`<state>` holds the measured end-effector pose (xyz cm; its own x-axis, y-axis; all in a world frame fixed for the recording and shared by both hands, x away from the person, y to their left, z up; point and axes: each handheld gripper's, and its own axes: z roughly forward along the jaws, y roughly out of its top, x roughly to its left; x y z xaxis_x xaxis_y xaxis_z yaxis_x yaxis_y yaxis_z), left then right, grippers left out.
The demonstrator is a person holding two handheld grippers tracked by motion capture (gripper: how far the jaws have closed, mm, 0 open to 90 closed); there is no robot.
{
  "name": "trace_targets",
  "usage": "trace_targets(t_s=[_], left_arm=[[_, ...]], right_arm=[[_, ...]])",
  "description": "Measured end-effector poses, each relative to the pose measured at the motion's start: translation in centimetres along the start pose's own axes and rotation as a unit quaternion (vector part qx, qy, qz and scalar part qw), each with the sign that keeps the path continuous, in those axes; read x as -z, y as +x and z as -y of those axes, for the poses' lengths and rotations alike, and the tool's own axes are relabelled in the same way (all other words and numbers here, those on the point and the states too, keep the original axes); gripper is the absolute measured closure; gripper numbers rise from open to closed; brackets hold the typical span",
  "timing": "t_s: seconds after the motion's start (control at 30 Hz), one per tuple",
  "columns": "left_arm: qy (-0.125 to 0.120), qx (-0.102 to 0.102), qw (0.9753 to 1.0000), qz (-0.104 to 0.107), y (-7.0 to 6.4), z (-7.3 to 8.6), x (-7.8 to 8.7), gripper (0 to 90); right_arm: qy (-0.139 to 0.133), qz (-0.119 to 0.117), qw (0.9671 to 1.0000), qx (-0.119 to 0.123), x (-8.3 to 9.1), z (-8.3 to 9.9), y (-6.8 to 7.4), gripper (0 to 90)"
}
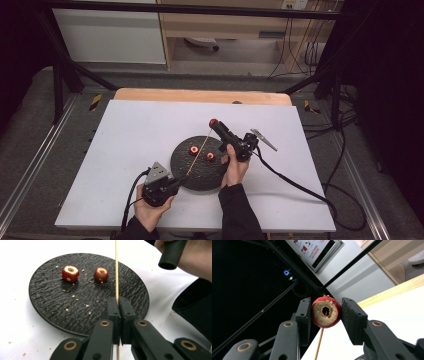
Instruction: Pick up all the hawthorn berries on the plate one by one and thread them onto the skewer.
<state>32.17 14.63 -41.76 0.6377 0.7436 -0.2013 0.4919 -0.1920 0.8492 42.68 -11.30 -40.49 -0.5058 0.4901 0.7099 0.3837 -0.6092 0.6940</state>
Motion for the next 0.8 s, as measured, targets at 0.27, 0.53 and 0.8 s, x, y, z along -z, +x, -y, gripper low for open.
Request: trace_targets(t_s=[0.27,0.53,0.8], left_arm=[[-0.004,0.002,0.9999,-0.011,-0.5,-0.6,-0.4,88.5],[-0.002,0.004,0.9999,-0.015,-0.3,-1.6,-1.2,88.5],[0.000,-0.006,0.9998,-0.017,0.0,-2.5,-1.8,88.5]], right_arm=[[0.007,-0.003,0.9999,-0.010,0.1,0.1,0.1,61.2],[0.026,-0.003,0.9997,-0.002,0.3,1.2,0.1,61.2],[0.046,-0.002,0.9989,0.013,0.7,1.7,0.3,61.3]])
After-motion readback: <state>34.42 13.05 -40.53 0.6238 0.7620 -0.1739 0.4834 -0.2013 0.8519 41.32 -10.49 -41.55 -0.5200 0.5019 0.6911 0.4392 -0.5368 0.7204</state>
